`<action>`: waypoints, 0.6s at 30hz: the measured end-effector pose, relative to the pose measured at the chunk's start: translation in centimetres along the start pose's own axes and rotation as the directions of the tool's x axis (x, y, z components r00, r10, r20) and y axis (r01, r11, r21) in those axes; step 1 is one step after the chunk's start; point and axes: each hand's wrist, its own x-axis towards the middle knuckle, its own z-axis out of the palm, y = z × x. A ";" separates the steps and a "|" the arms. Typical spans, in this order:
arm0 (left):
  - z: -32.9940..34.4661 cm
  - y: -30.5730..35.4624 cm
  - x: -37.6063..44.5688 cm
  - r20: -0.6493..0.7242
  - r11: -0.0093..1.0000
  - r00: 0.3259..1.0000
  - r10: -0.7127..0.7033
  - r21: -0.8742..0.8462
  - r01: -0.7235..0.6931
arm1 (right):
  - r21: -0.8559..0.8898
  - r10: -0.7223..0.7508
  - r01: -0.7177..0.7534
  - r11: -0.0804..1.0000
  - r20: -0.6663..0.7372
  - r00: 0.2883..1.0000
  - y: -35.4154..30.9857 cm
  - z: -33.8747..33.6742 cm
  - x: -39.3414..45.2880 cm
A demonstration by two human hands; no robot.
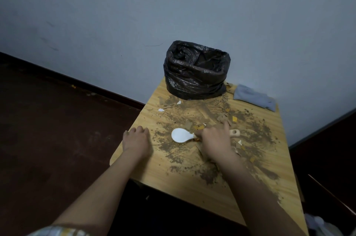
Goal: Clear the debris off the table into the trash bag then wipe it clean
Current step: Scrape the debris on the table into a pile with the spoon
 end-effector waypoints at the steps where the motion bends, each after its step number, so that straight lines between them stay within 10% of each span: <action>1: 0.0 0.0 -0.1 0.001 1.000 1.000 -0.001 0.003 0.001 | 0.003 0.011 -0.011 1.000 0.005 1.000 0.2 0.0 -0.1; 18: -0.5 0.4 -0.2 0.038 1.000 0.999 -0.022 0.006 0.022 | 0.024 0.260 -0.261 0.965 0.042 0.965 2.1 -0.9 2.7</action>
